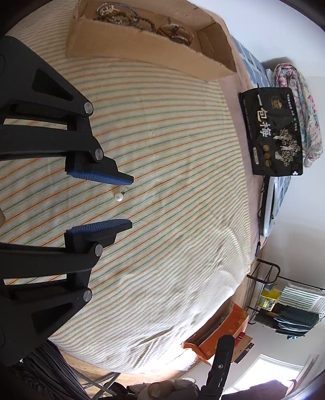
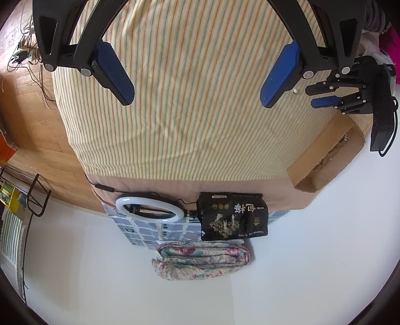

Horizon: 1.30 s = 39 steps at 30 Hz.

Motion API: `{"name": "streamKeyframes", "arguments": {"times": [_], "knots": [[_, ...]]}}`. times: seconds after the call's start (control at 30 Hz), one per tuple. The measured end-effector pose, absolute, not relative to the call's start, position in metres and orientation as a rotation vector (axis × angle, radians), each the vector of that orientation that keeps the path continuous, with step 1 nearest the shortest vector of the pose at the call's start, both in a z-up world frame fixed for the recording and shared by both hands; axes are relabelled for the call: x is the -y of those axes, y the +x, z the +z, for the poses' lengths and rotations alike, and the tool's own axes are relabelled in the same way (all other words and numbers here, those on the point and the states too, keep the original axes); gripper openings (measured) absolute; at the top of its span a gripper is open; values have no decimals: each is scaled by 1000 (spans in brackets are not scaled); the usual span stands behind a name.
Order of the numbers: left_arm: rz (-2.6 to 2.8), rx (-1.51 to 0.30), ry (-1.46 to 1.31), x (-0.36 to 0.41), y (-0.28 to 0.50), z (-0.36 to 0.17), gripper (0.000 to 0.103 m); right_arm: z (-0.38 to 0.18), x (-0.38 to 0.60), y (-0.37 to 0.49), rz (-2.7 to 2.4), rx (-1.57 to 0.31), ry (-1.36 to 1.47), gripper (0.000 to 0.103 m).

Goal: Organize jewelry
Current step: 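Close the left tool on the last pearl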

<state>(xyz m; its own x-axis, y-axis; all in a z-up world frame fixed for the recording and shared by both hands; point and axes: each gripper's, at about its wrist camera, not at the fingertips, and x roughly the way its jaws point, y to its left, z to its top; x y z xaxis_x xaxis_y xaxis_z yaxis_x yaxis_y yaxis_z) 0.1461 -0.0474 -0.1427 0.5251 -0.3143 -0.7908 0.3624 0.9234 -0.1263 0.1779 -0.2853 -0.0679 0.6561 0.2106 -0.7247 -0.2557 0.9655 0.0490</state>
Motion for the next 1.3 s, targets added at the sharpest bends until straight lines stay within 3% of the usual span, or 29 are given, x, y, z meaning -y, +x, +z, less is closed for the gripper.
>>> {"name": "streamKeyframes", "arguments": {"times": [0.17, 0.27, 0.57, 0.83, 1.3], "knots": [[-397, -960, 55, 54, 152, -156, 28, -77, 294, 176, 256, -833, -52, 101], [-392, -972, 68, 57, 155, -161, 20, -80, 296, 176, 256, -839, -48, 101], [-379, -983, 89, 57, 159, -170, 19, -81, 294, 173, 266, -839, -46, 101], [-366, -973, 97, 56, 161, -173, 9, -81, 289, 171, 273, -844, -63, 101], [-338, -913, 81, 44, 152, -149, 8, -73, 284, 167, 269, -835, -83, 101]]}}
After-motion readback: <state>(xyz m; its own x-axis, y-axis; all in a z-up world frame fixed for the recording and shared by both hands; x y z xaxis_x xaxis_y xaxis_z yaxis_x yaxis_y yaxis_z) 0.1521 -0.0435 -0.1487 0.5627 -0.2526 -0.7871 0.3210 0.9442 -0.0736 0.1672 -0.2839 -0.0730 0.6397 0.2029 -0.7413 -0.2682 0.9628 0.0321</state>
